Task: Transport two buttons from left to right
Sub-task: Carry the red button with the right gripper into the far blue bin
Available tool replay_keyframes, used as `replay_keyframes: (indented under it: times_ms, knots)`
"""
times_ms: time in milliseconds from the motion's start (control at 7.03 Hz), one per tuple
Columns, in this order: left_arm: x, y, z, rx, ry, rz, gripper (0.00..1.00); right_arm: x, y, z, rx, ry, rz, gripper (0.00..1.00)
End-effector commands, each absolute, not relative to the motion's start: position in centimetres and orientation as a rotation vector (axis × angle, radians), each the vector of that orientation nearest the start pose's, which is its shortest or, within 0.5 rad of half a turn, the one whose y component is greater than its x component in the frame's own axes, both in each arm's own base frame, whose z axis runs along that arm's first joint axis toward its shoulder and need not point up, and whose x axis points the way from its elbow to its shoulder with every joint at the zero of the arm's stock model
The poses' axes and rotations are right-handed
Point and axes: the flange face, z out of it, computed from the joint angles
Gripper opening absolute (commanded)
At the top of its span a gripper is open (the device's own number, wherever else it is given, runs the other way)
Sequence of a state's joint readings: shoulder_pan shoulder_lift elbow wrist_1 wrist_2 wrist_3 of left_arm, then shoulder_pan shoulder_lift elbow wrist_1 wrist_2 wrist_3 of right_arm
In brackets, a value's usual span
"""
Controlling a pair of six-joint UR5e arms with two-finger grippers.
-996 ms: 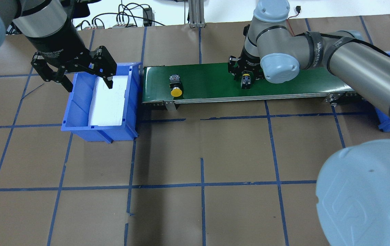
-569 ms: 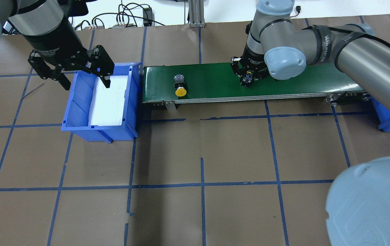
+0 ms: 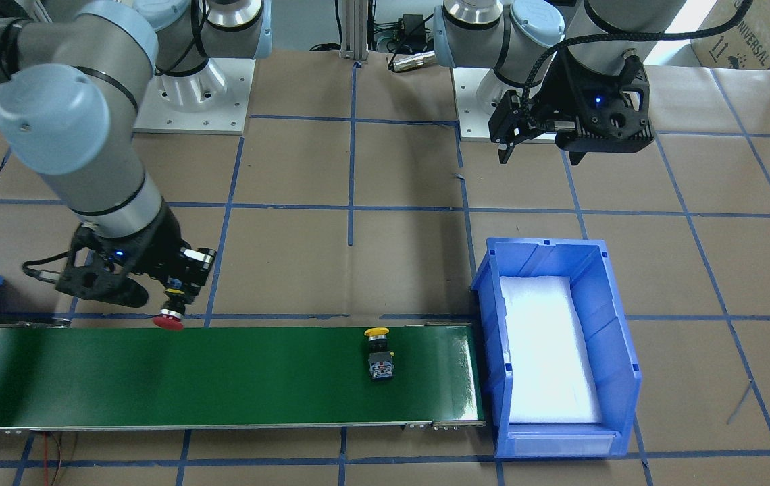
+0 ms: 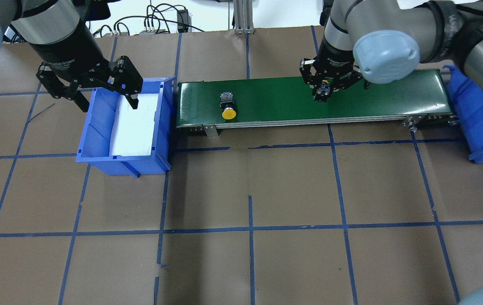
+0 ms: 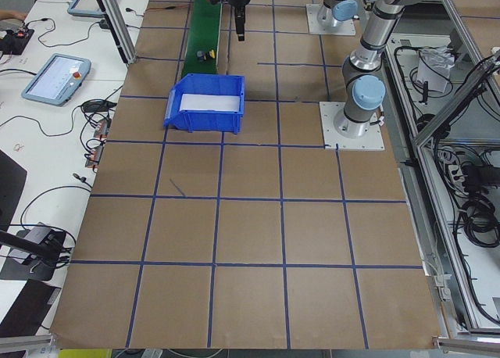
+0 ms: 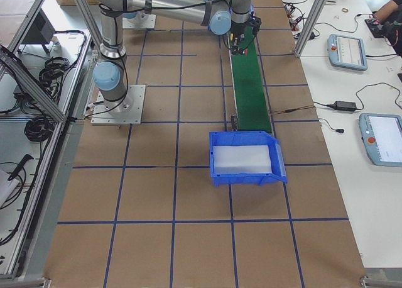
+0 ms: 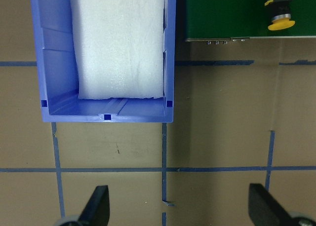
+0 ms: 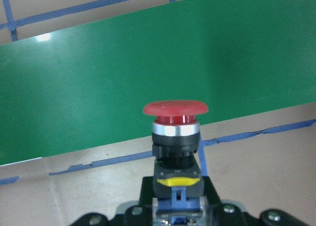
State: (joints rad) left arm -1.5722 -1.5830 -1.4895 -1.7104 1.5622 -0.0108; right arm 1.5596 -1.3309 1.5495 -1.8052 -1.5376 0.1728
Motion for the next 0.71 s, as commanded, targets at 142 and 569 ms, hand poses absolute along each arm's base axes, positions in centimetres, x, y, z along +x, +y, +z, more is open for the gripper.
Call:
replay_keyframes:
  times_ms: [142, 569]
  knots:
    - [-13.6, -48.8, 50.7, -0.013, 3.150, 0.114, 1.00, -6.8, -56.3, 42.6, 0.095, 3.139, 0.063, 0.01]
    - [-13.5, -48.9, 50.7, -0.015, 3.148, 0.111, 1.00, -23.7, -53.4, 42.7, -0.092, 3.153, 0.070, 0.02]
